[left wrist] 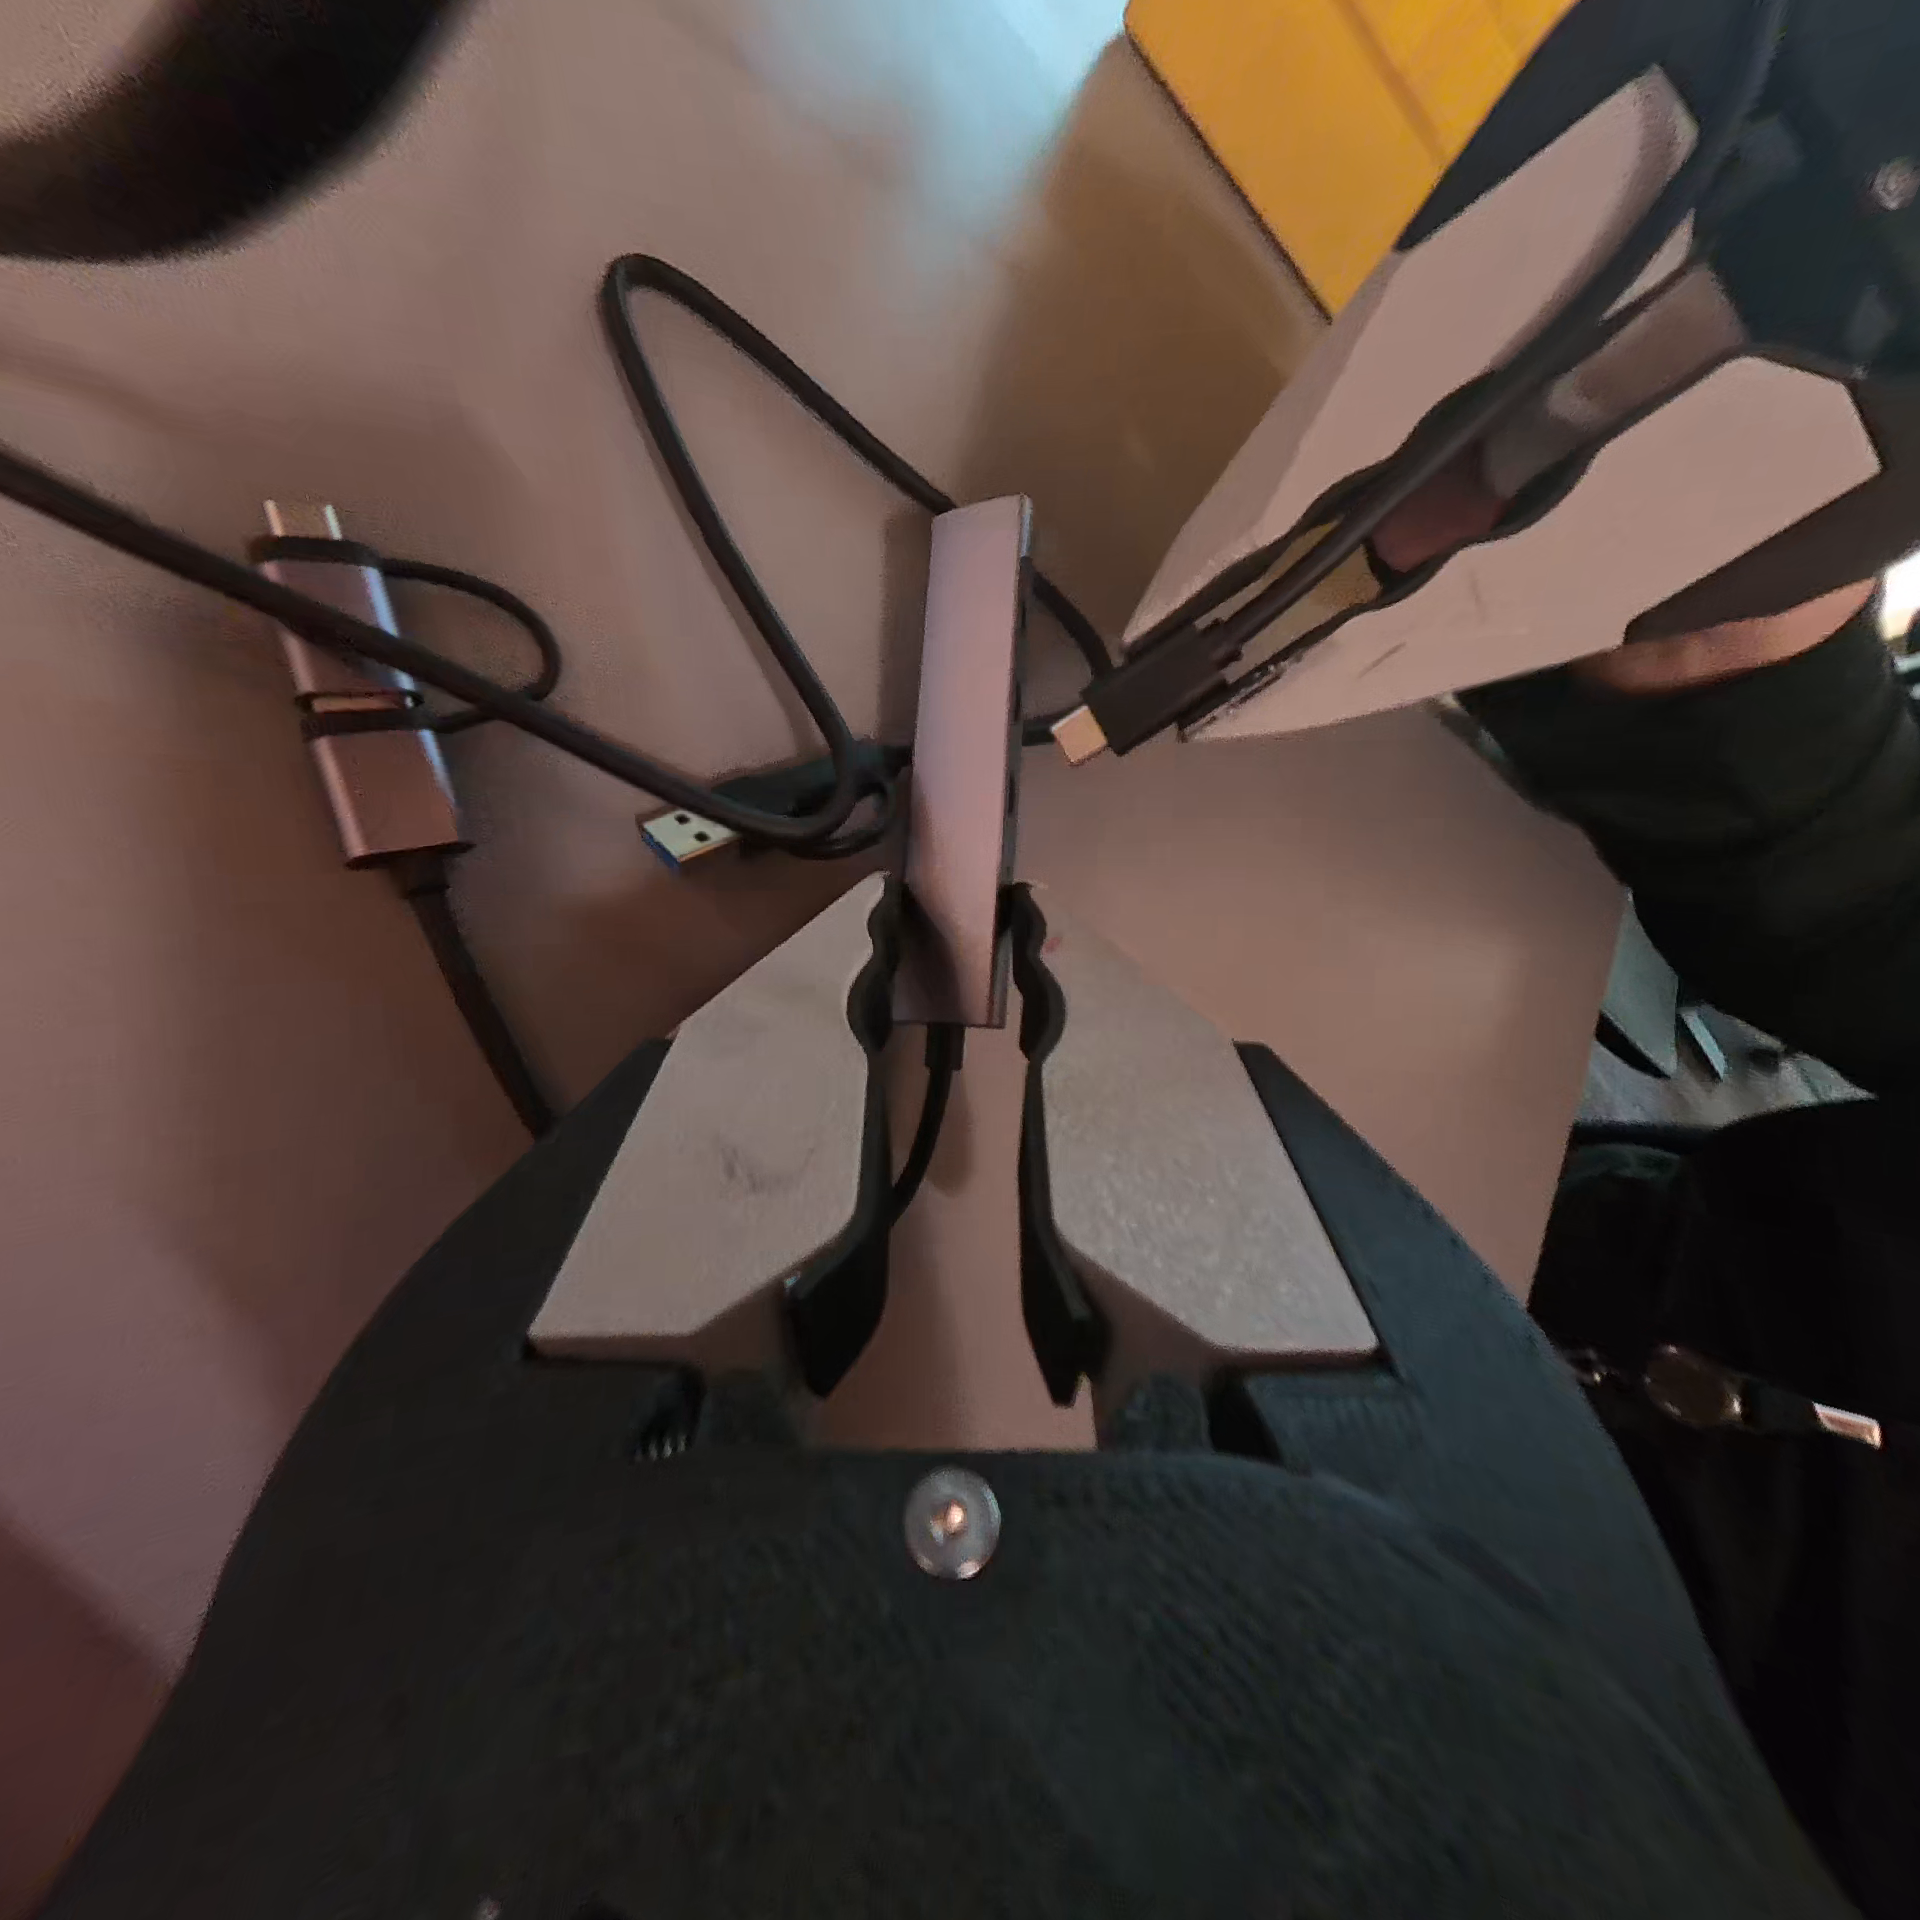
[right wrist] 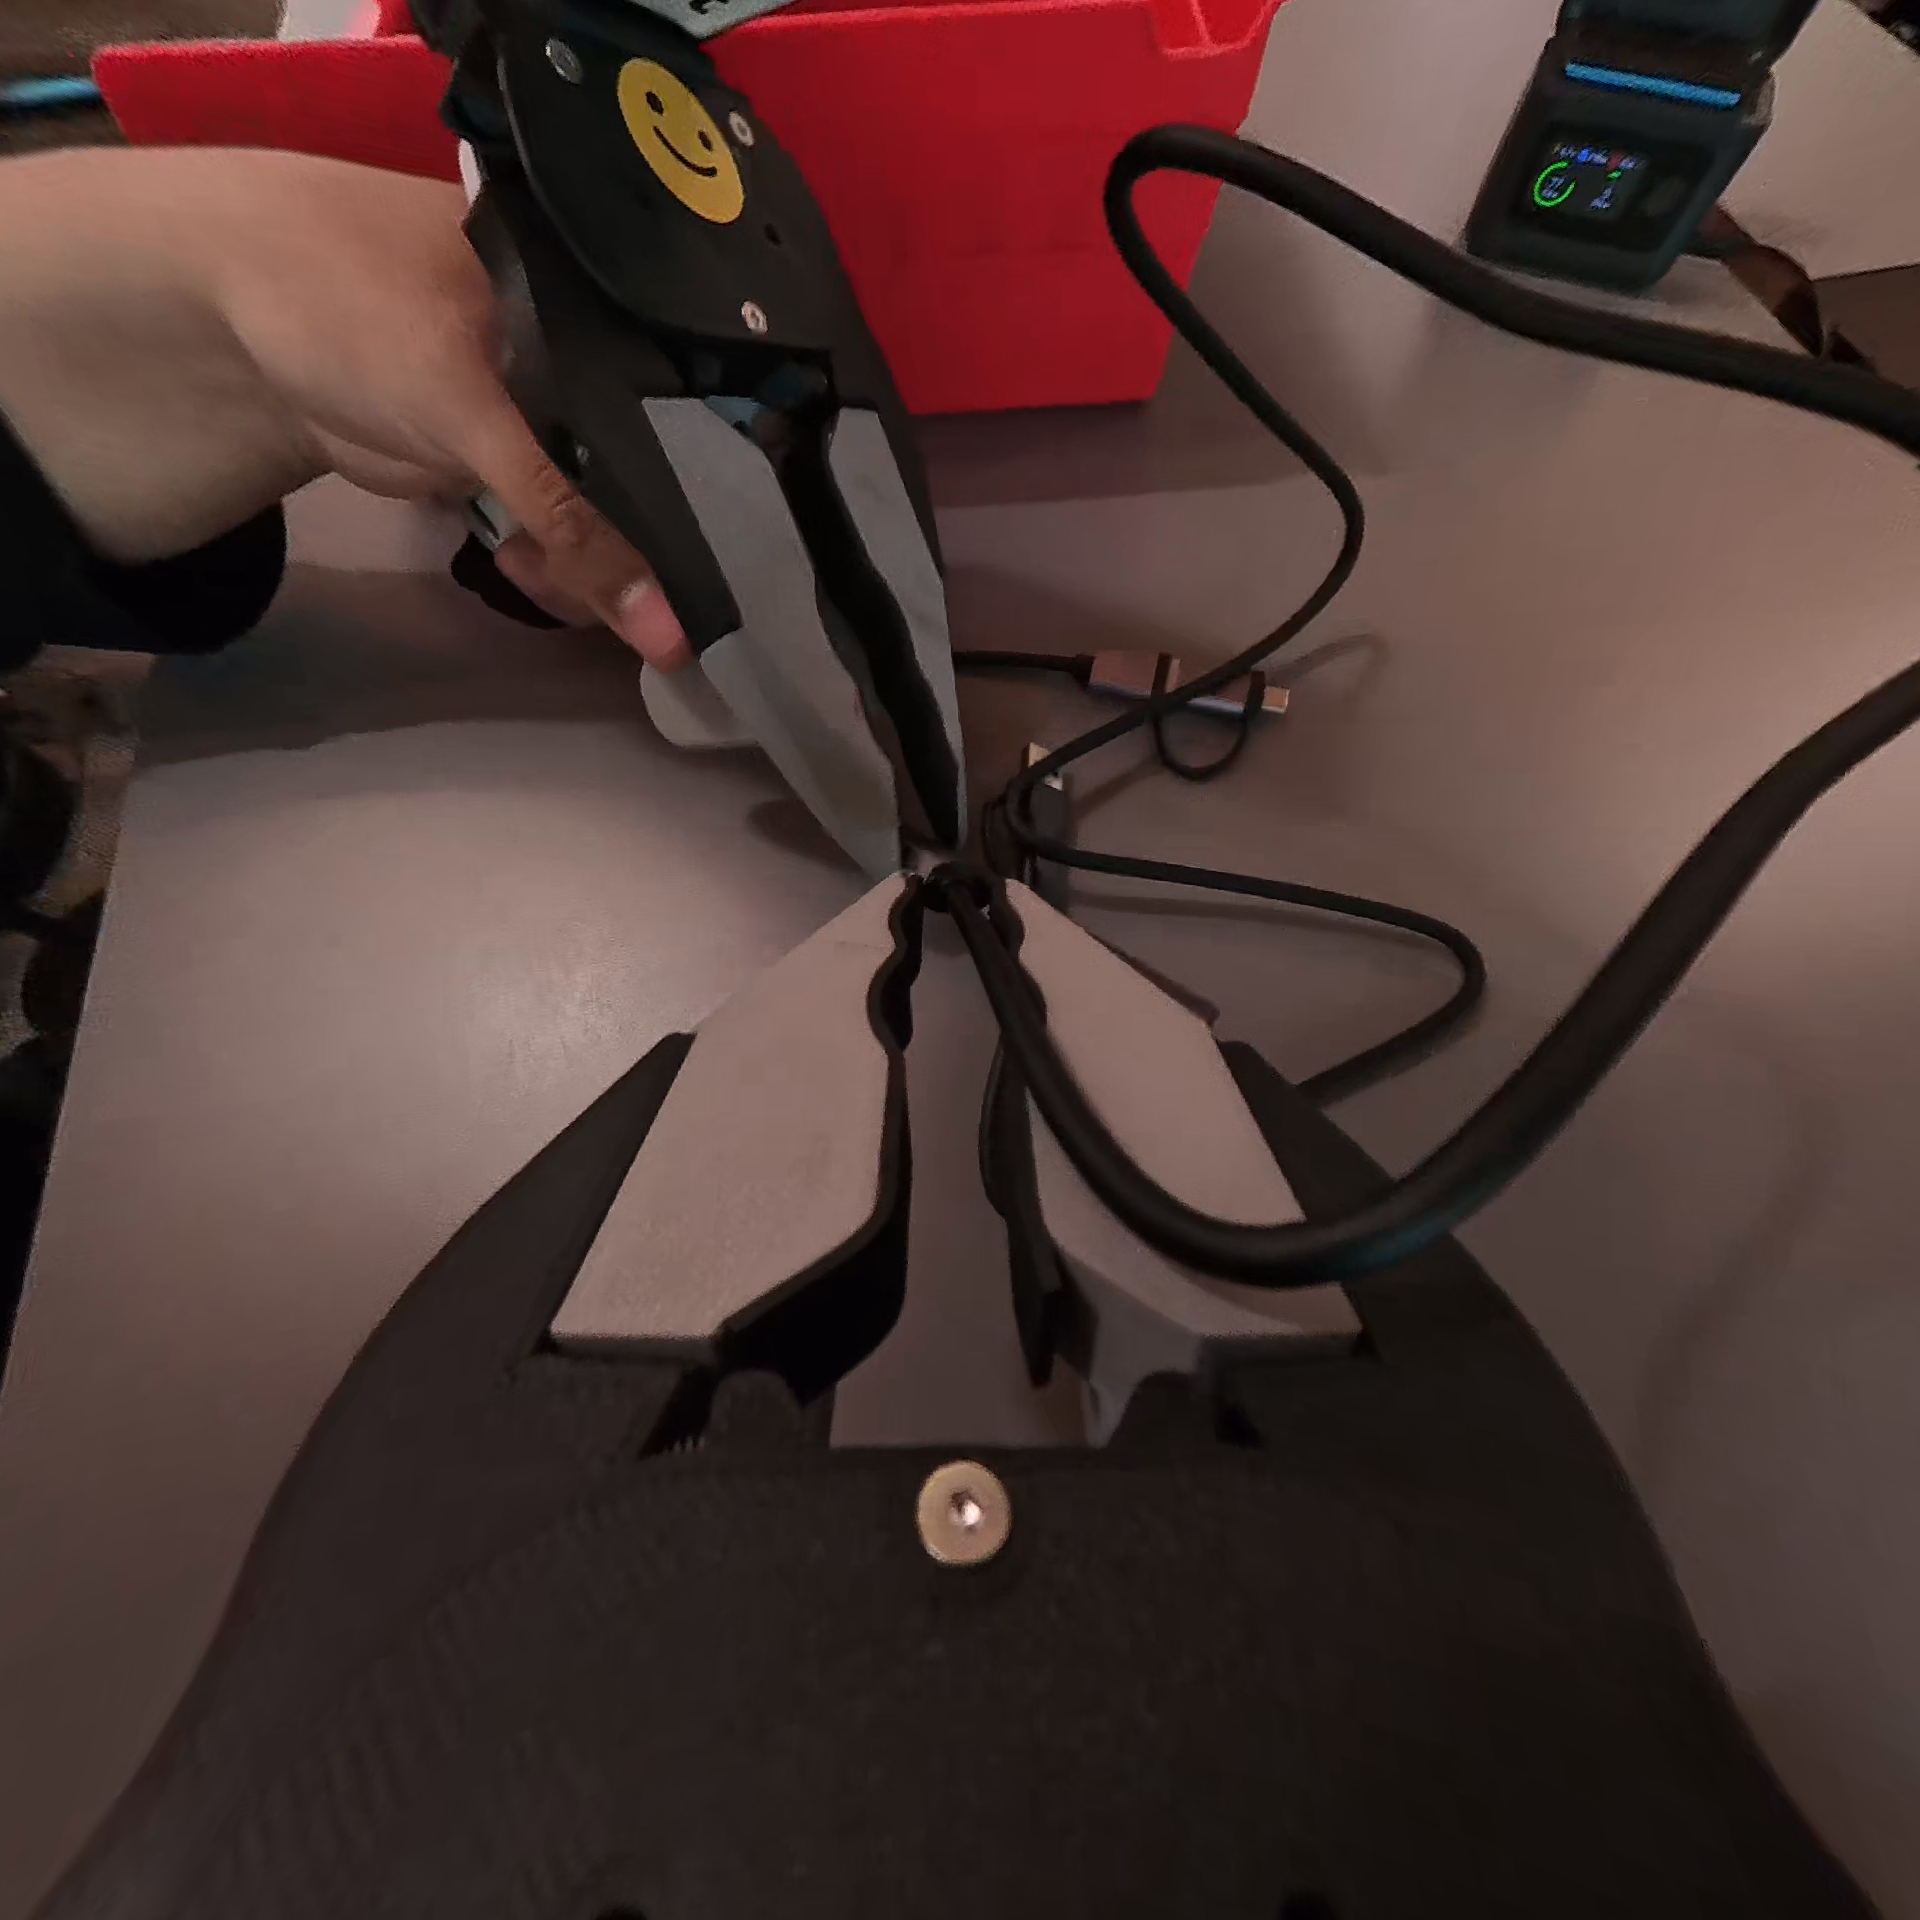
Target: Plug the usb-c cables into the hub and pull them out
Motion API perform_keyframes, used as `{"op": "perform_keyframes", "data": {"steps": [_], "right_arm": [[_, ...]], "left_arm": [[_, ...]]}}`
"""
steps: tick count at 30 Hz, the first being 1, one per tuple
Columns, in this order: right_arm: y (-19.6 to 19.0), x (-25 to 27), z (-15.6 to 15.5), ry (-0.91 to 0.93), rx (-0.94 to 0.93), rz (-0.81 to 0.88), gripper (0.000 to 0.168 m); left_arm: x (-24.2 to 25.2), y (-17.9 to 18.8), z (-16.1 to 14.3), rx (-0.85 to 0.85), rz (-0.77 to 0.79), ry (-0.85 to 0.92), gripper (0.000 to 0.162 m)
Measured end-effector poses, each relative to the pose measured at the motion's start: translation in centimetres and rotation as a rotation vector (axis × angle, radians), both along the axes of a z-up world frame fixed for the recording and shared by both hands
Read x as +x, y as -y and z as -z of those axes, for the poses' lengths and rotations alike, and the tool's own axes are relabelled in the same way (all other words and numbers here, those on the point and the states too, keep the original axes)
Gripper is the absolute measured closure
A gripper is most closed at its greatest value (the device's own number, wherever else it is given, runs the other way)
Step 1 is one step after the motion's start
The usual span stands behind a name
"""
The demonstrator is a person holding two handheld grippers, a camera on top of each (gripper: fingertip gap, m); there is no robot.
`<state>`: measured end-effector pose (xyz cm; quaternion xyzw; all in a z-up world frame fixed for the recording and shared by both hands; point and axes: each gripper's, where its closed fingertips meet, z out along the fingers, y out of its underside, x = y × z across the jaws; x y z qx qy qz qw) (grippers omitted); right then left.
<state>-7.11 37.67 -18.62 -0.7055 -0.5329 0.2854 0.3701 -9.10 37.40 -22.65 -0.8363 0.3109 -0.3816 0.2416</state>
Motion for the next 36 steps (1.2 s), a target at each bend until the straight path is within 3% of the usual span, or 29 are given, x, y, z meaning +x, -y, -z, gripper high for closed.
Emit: {"op": "perform_keyframes", "data": {"steps": [9, 15, 16, 22, 27, 32, 36], "right_arm": [[-0.8, 0.3, 0.0, 0.008, 0.081, 0.042, 0.159], [-1.4, 0.3, -1.0, -0.087, 0.064, 0.066, 0.159], [-1.5, 0.3, -1.0, -0.097, 0.061, 0.073, 0.159], [-2.0, 0.3, -0.4, -0.07, 0.082, 0.096, 0.159], [-2.2, 0.4, -0.7, -0.091, 0.091, 0.1, 0.159], [-2.1, 0.4, 0.3, -0.059, 0.058, 0.097, 0.159], [-1.9, 0.3, 0.6, -0.043, 0.049, 0.092, 0.159]], "left_arm": [[0.3, -1.5, -1.5, 0.097, -0.16, 0.134, 0.144], [0.5, -1.7, -2.3, 0.149, -0.213, 0.169, 0.144], [0.6, -1.7, -2.5, 0.157, -0.217, 0.179, 0.154], [0.6, -2.0, -2.6, 0.163, -0.243, 0.184, 0.155], [0.9, -1.6, -2.6, 0.236, -0.209, 0.123, 0.155], [1.0, -1.4, -0.6, 0.395, -0.131, -0.162, 0.155], [1.1, -1.6, -0.6, 0.4, -0.131, -0.168, 0.155]]}}
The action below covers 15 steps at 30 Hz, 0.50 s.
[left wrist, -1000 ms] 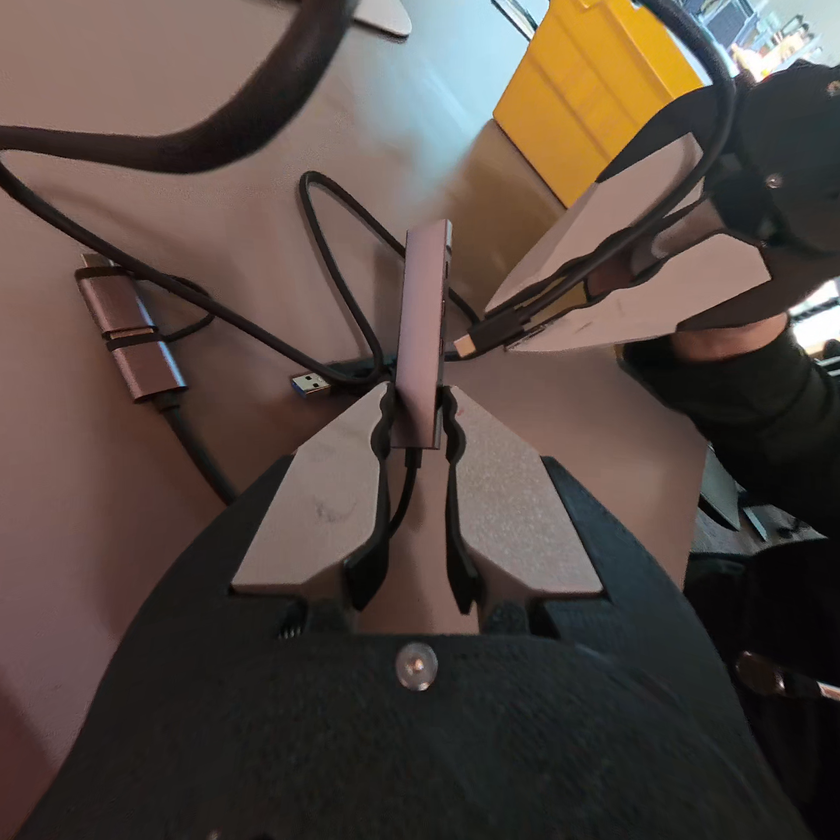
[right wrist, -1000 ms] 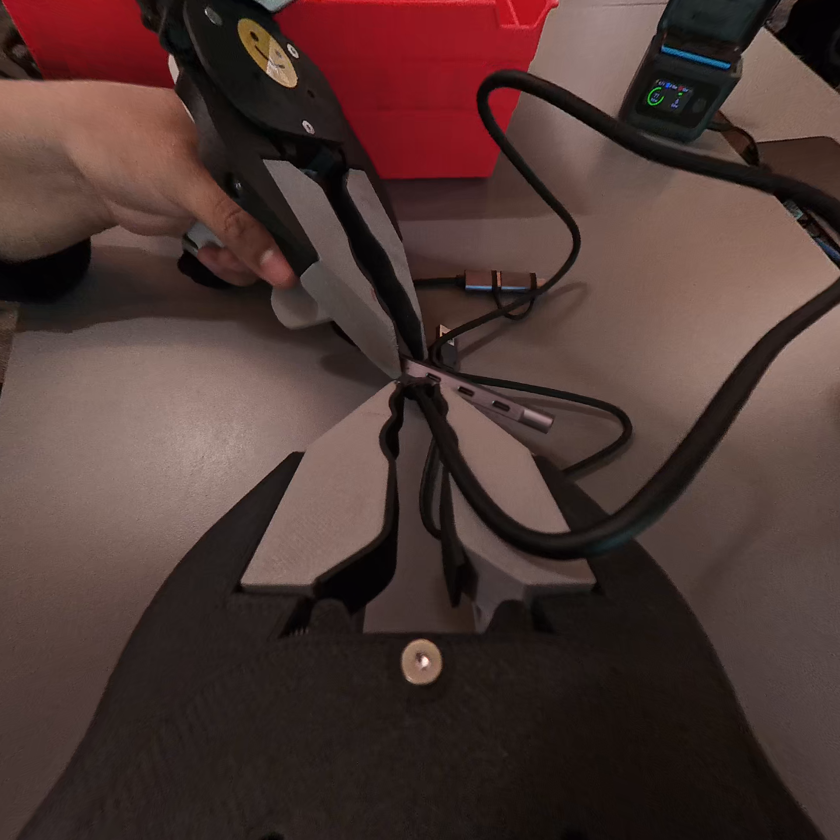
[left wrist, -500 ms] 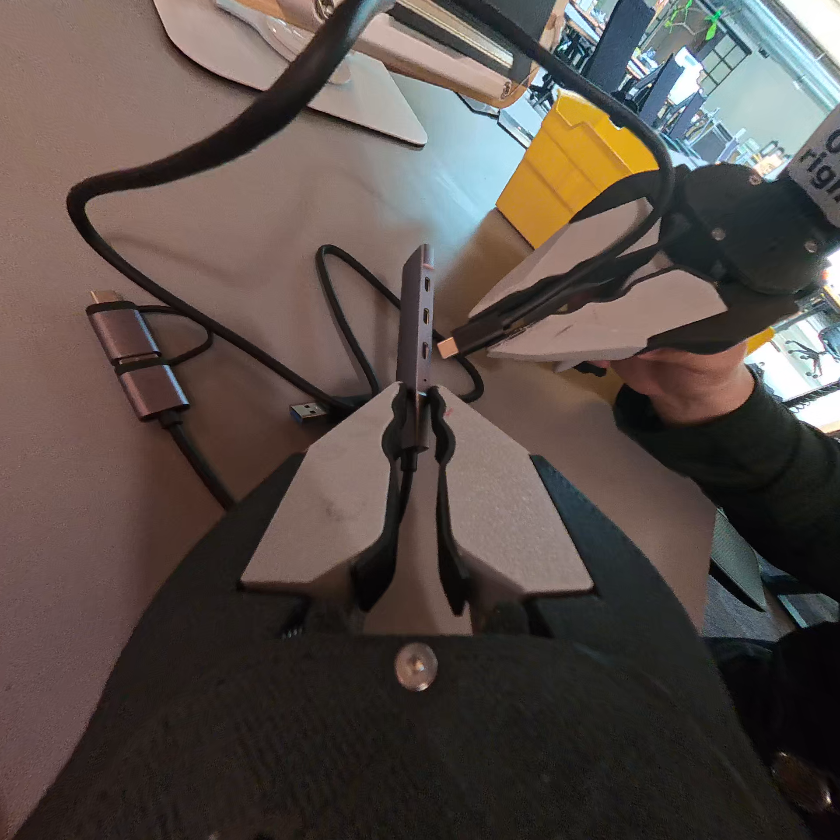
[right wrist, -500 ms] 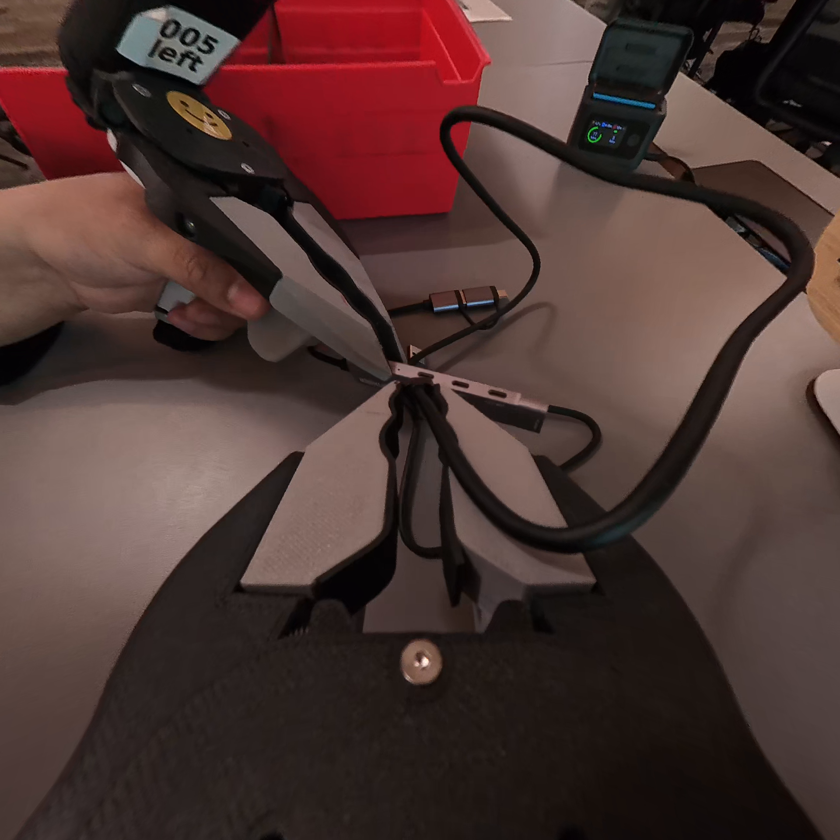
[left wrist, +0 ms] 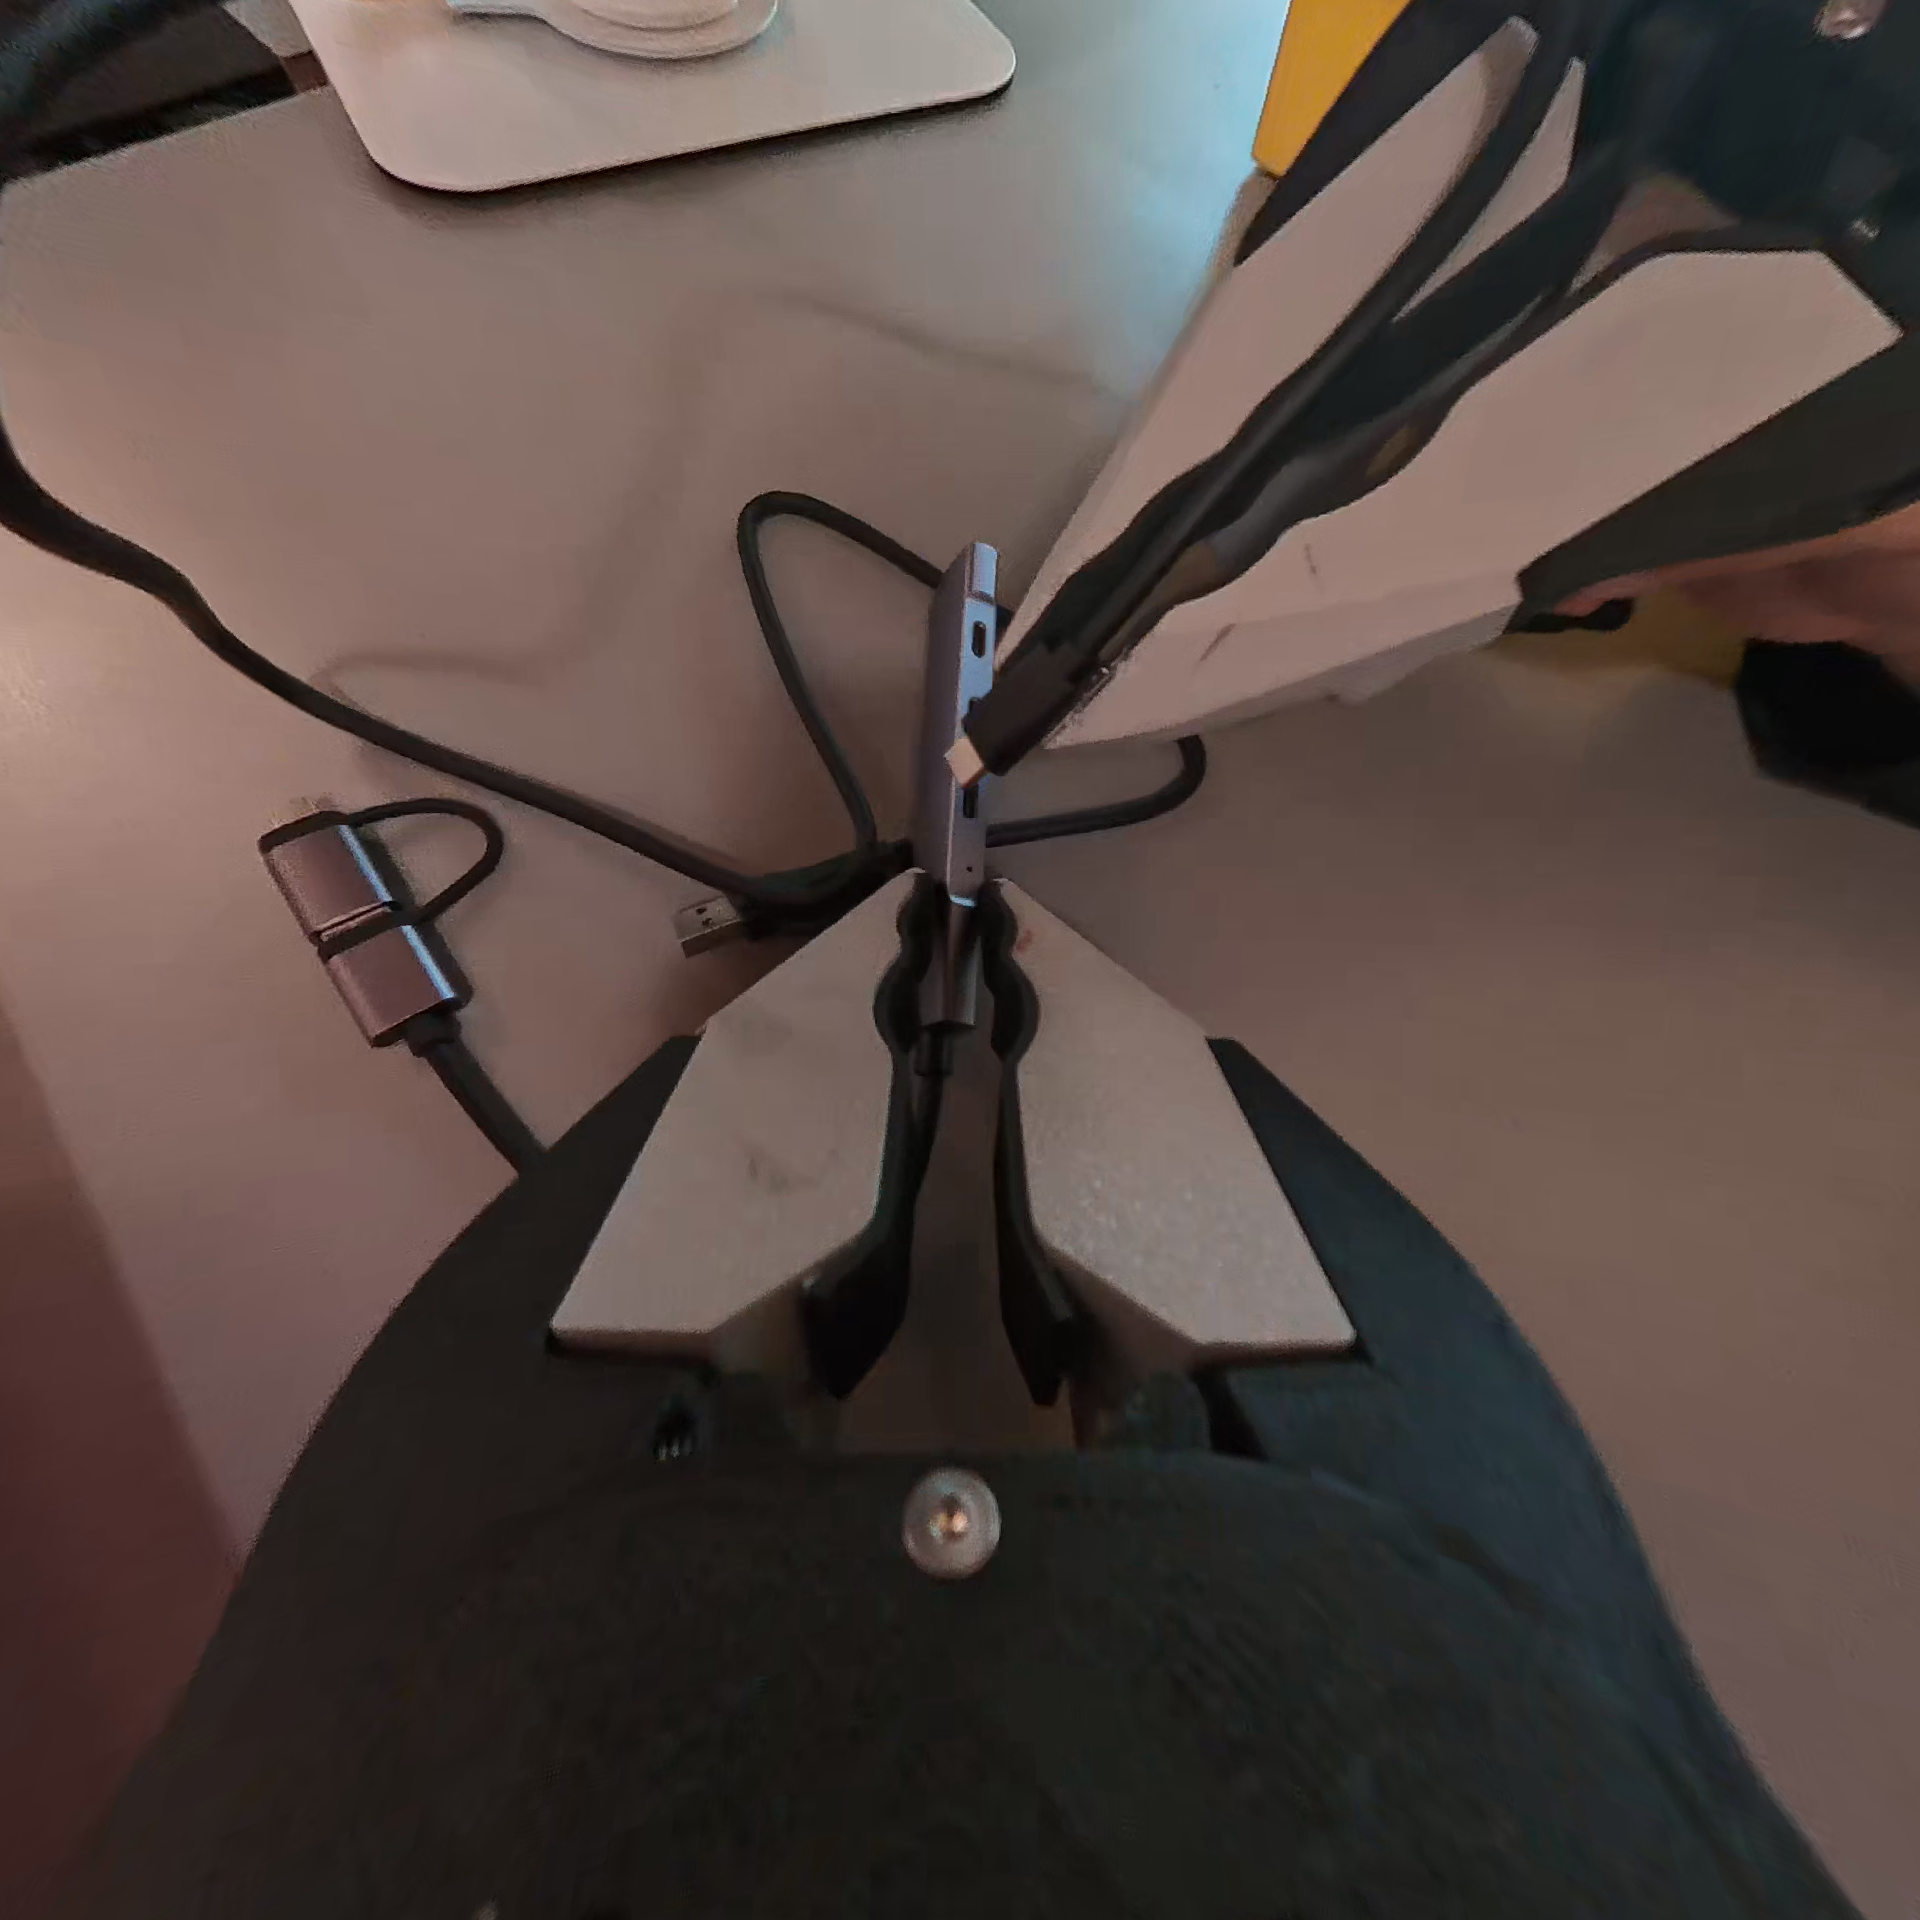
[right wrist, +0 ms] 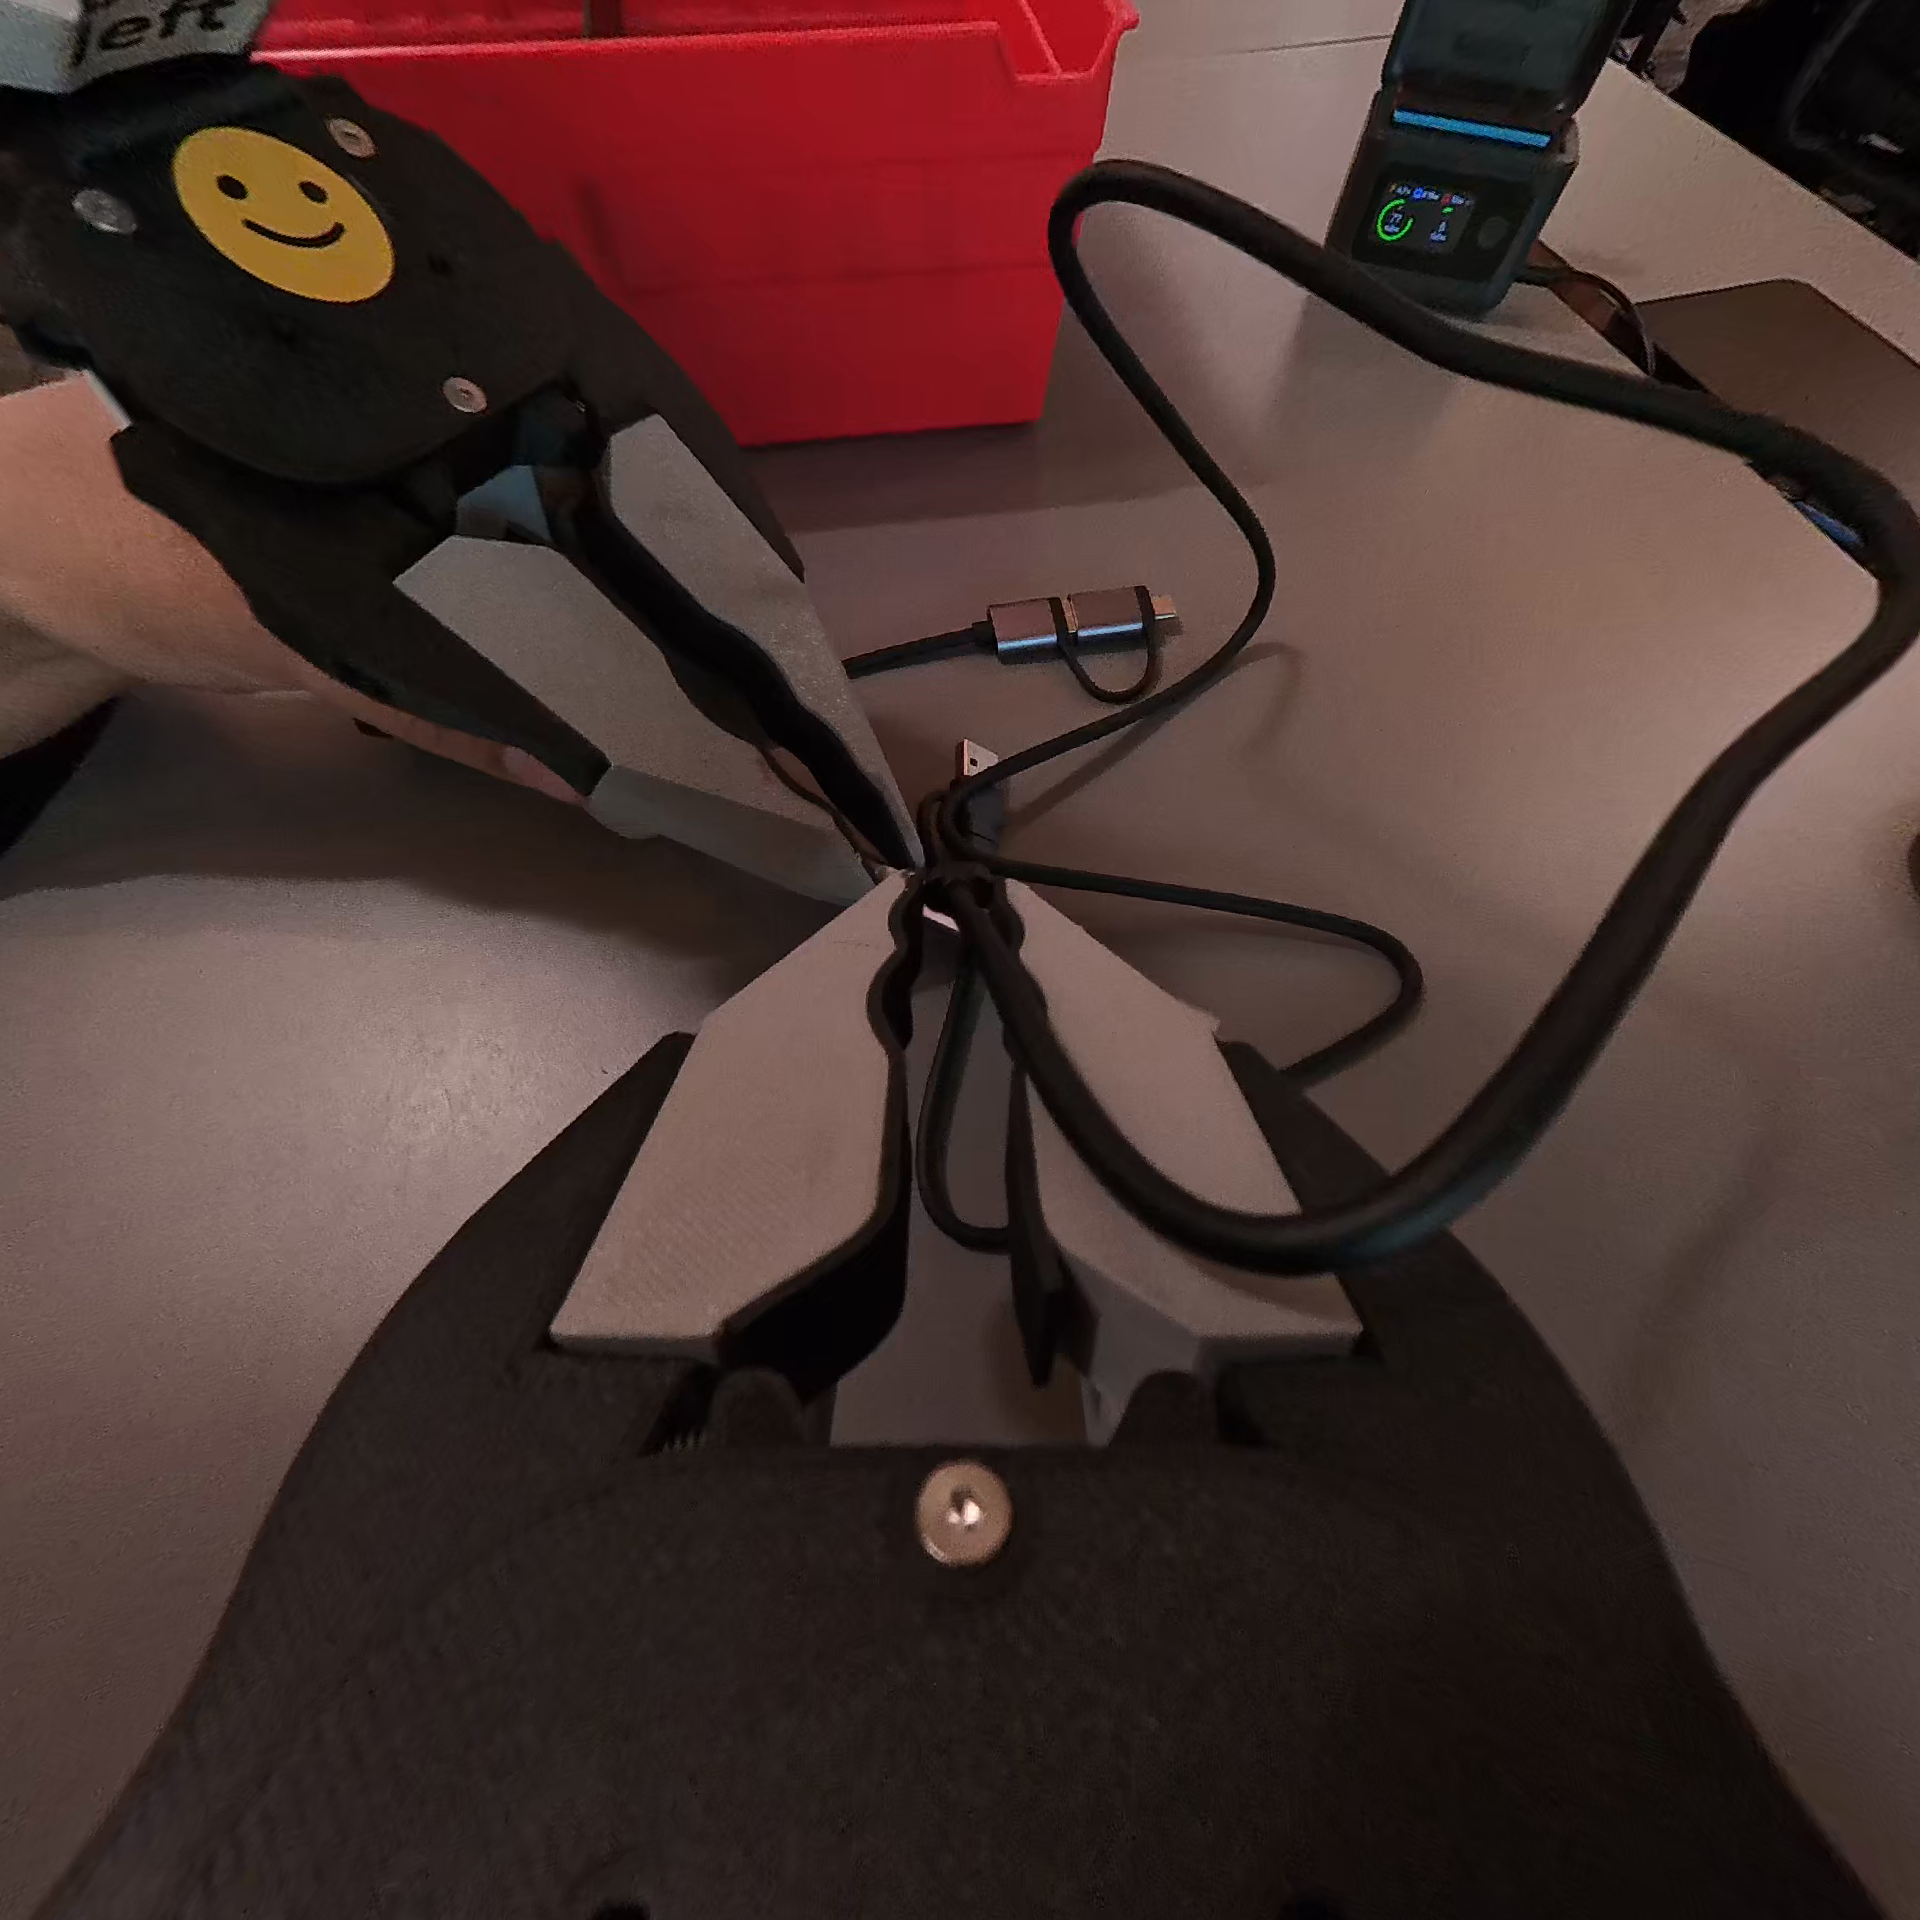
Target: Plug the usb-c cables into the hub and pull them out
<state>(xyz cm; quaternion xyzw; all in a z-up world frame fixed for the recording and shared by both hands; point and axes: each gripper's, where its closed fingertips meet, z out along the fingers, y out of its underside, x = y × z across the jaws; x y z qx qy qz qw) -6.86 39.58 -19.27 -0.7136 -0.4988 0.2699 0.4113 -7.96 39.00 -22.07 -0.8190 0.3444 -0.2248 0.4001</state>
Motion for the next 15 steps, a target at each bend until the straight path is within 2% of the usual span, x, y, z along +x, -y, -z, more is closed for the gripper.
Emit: {"op": "perform_keyframes", "data": {"steps": [4, 15], "right_arm": [[-0.2, 0.2, 0.6, 0.011, -0.025, 0.006, 0.159], [-1.0, 0.2, 1.7, 0.025, -0.045, 0.026, 0.159]], "left_arm": [[-0.2, -0.3, -0.1, -0.078, -0.017, 0.085, 0.155], [-0.2, -0.5, 0.7, -0.013, 0.039, -0.046, 0.149]]}}
